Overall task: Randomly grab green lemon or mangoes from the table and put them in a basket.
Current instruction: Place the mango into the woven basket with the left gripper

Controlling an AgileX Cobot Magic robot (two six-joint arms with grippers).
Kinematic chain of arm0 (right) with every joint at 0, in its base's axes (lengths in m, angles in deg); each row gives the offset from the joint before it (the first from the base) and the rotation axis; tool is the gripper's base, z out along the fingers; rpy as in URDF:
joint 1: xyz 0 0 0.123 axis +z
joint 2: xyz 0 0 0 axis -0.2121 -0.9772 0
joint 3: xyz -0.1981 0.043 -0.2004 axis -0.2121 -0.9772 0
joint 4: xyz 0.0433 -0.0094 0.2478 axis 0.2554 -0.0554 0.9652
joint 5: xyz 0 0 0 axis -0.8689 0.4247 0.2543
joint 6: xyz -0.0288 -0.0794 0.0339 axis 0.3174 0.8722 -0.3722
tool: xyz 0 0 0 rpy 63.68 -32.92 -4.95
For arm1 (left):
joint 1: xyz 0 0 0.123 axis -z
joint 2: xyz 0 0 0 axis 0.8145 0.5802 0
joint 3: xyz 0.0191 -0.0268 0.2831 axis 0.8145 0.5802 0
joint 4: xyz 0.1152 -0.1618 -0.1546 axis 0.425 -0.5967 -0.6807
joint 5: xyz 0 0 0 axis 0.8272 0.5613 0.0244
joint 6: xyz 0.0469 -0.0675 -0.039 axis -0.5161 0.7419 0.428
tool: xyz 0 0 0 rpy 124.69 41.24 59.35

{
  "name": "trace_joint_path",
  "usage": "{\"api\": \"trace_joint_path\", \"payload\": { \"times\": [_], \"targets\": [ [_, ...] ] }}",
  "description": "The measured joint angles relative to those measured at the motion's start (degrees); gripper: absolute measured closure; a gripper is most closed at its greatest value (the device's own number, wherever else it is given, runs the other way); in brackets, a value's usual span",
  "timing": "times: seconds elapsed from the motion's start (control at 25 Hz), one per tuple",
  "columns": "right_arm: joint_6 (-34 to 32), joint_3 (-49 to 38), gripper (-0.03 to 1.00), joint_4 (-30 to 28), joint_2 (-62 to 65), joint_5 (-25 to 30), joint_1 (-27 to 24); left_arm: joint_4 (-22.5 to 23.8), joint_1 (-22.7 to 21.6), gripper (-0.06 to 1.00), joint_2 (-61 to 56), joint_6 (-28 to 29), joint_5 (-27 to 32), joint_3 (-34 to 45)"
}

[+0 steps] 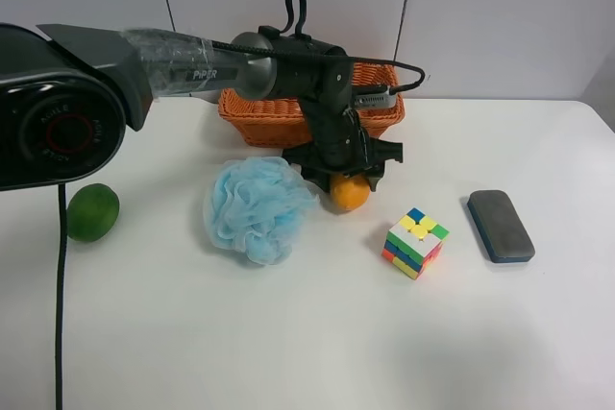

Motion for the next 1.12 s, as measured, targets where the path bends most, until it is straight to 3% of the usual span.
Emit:
{"api": "trace_joint_path", "payload": {
  "times": [0.56, 1.12],
  "targets": [
    [0.0, 0.0, -0.02, 0.0, 0.0, 0.0, 0.0, -0.13, 0.0, 0.3, -7.48, -0.17, 11.29, 0.0],
    [0.0, 0.0, -0.02, 0.0, 0.0, 0.0, 0.0, -0.34, 0.25, 0.3, -18.32, -3.84, 17.33, 0.0]
  ]
}}
